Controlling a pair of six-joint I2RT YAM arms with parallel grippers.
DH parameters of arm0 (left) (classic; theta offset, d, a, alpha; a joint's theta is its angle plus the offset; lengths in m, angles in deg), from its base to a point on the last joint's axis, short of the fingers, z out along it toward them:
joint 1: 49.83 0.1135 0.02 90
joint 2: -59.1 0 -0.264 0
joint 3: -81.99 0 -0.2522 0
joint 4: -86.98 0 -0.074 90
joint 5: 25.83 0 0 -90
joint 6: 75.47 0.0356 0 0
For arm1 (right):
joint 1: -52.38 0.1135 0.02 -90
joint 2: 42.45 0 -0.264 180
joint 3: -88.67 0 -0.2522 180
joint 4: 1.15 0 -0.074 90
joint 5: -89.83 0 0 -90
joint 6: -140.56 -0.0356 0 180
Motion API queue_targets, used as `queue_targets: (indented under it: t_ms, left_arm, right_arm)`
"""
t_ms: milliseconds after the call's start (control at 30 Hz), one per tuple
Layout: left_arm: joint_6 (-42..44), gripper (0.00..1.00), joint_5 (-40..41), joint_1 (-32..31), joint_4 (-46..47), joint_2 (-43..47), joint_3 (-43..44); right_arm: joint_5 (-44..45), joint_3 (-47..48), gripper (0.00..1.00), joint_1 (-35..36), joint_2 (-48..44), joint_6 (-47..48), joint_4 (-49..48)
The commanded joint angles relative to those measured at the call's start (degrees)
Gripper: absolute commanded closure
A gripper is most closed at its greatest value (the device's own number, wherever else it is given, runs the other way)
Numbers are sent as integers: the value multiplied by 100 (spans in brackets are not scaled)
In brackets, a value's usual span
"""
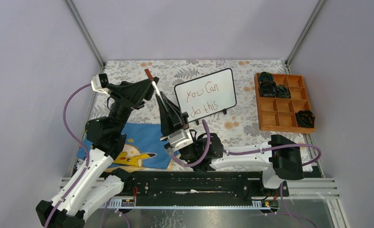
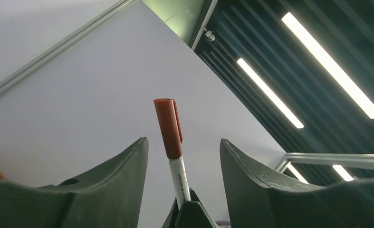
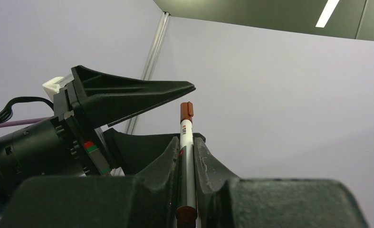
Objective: Write a sentence on the whiteboard
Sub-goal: Close the whiteboard marker at the center of the board.
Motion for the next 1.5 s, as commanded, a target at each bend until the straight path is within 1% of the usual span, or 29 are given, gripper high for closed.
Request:
queue_targets:
  t_ms: [0,67,133,333,600,900,1067,1200,1333,1467]
  left_arm:
    - [176,31,-149,-35,64,118,50]
    - [235,23,-108,-37,15,158,50]
    - [345,20,-27,-36,-87,208,71]
    - [675,19,195,-28,-436,209,301]
    - [685,31,115,-28,-323,-105,555]
    - [648,34,9,-28,-299,-264,628]
    - [668,44,-14,-28,-303,-259,606]
    - [665,48,-25,-28,-342,-257,591]
    - [659,52,-26,-28,-338,-248,578]
    - [668,52,-29,-28,-340,-242,574]
  right_arm:
    - [-71,64,100,-10,-218,-132,-745]
    - [-53,0,100,-10,-281,-213,-743]
    - [-36,-108,100,-10,-386,-334,-723]
    - [-51,-482,100,-7,-762,-723,-557]
    - [-41,-709,100,-4,-973,-897,-473]
    - [-16,-769,100,-4,-973,-1020,-424]
    - [9,-788,100,-9,-973,-1050,-406]
    - [16,-780,100,-6,-948,-1064,-413]
    - [17,-770,100,-6,-945,-1081,-398]
    - [19,-777,100,-2,-947,-1082,-398]
